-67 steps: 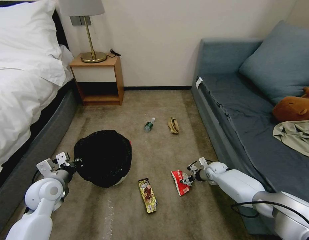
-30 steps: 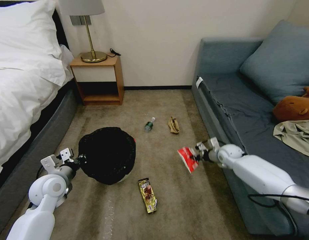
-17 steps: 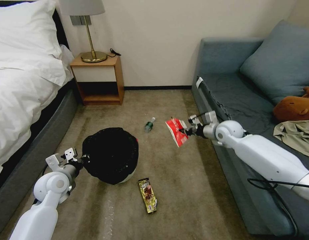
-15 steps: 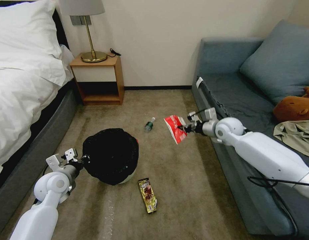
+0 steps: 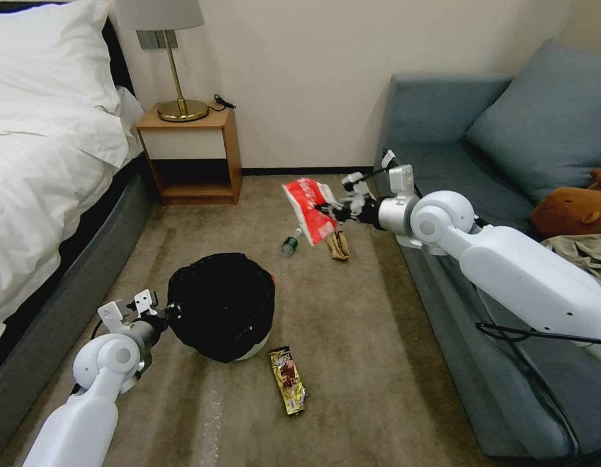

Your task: Pick up the trash bin, then pick up the garbage on the floor and place it into the trash bin.

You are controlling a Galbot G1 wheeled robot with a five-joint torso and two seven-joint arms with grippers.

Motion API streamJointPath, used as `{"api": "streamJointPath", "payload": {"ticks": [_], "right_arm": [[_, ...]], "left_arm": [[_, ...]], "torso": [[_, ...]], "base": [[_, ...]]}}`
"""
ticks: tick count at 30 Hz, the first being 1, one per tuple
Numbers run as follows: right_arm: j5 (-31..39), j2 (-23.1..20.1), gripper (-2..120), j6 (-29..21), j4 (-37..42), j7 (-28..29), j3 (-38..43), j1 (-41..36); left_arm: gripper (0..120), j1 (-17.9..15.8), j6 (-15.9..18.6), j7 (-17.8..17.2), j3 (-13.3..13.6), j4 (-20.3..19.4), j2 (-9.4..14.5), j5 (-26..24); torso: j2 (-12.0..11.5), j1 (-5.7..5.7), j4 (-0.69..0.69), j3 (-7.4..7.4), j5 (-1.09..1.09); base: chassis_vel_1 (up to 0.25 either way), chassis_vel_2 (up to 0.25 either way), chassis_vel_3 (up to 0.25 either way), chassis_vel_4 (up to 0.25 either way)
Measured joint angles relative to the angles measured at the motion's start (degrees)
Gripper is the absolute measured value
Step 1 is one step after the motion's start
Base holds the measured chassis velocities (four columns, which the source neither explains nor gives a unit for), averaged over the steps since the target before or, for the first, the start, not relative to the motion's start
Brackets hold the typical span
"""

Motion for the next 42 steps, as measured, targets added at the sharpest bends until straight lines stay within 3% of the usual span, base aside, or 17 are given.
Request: {"api": "streamJointPath", "payload": {"ticks": [6,15,29,42], "right_arm": [[2.29,1.91,0,1.71,6.56,1.75,-3.14,2.12],[1.7,5.03,0,3.48,8.1,2.21,-8.83,4.21],[-6.09,9.99,0,6.03,1.78,-0.27,-15.87,0.26],[-11.58,12.48,0,7.83,-4.19,-1.41,-17.34,-1.35]], "left_arm": [[2,0.6,0.19,-0.01,0.26,-1.08,-0.81,1.11],[2,1.68,0.46,0.0,0.18,-2.72,-1.99,2.11],[2,2.54,0.82,0.01,-0.31,-4.01,-3.02,2.38],[2,2.71,1.06,0.6,-0.25,-3.94,-2.82,1.17]], "torso": [[0.0,0.0,0.0,0.0,0.0],[0.0,0.0,0.0,0.0,0.0],[0.0,0.0,0.0,0.0,0.01],[0.0,0.0,-0.01,0.0,0.01]], "base": [[0.0,0.0,0.0,0.0],[0.0,0.0,0.0,0.0],[0.0,0.0,0.0,0.0],[0.0,0.0,0.0,0.0]]}}
